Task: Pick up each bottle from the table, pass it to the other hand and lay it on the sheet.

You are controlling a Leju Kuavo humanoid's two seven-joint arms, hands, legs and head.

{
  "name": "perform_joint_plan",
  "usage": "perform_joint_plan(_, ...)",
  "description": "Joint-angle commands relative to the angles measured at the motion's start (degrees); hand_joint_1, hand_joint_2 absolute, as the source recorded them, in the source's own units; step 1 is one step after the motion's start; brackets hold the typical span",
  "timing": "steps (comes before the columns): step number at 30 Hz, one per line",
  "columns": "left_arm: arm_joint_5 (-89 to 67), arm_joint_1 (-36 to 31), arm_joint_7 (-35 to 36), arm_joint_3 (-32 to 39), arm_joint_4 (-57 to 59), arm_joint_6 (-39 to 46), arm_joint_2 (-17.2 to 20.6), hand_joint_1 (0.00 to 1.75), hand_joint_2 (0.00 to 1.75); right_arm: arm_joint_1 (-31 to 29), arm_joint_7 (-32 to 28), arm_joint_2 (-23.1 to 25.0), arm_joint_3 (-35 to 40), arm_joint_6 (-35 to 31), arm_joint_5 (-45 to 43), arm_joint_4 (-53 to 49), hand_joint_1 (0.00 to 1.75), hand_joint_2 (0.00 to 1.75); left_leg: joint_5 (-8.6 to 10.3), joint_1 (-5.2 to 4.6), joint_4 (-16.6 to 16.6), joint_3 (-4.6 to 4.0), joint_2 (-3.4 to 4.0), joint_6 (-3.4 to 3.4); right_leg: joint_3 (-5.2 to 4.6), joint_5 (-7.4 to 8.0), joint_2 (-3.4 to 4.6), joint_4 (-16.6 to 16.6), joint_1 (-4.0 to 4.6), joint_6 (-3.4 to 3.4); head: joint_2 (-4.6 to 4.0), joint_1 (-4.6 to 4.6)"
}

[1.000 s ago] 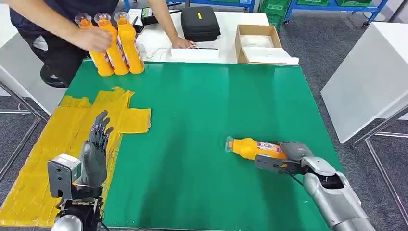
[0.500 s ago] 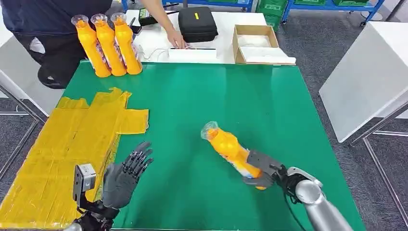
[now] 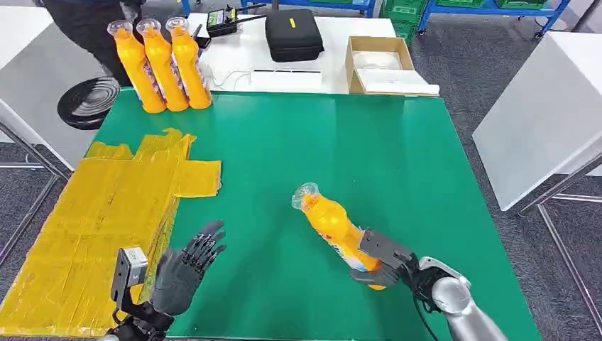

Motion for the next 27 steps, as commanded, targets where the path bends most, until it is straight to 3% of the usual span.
perform_joint_plan(1,-1.47,4.05,-2.57,-2.27,-3.35,1.83,-1.27,0.00,0.00,6.67,0.98,6.03,3.10,-10.90,1.07,-22.78,1.75,1.75,-0.03,-0.06,0.02,-0.09,0.00,0.02,-0.14,-0.07,0.06,0.14,-0.05,-0.11,0.00,-0.04)
perform_joint_plan(2,-2.74,4.02,-3.81,-3.23,-4.28,1.85,-1.08,0.00,1.75,6.62,1.42,5.75,4.07,-11.34,1.36,-24.29,1.75,1.75,-0.04,-0.08,0.05,-0.15,-0.07,0.03,-0.20,-0.12,0.00,0.21,-0.06,-0.14,0.00,0.00)
perform_joint_plan(7,-9.06,2.89,-5.79,-5.78,-7.15,4.68,-1.43,0.00,1.75,6.73,0.94,6.09,7.31,-11.39,0.85,-23.69,1.75,1.75,0.01,-0.04,-0.01,-0.44,-0.16,0.03,-0.48,-0.10,-0.12,0.16,-0.02,-0.11,0.00,-0.02)
perform_joint_plan(8,-15.50,2.34,-8.05,-6.84,-8.33,6.81,-1.88,0.00,1.75,5.74,-0.76,5.71,9.59,-10.18,0.34,-23.61,1.75,1.75,0.04,-0.04,-0.01,-0.48,-0.16,0.03,-0.50,-0.08,-0.17,0.14,-0.03,-0.08,0.00,-0.02)
perform_joint_plan(12,-14.92,1.38,-6.95,-9.15,-8.88,6.80,-1.94,0.00,1.75,1.80,-0.19,5.82,14.73,-10.34,-0.07,-24.49,1.75,1.75,0.03,-0.04,0.02,-0.57,-0.02,0.04,-0.61,-0.04,-0.02,0.18,-0.06,-0.10,0.00,-0.02)
perform_joint_plan(27,-14.70,1.42,-7.13,-9.26,-8.56,7.09,-1.57,0.00,1.75,1.24,0.36,5.41,15.15,-10.86,-0.55,-24.48,1.75,1.75,0.10,-0.04,-0.02,-0.61,-0.12,0.03,-0.61,-0.02,-0.13,0.12,-0.05,-0.06,0.00,-0.02)
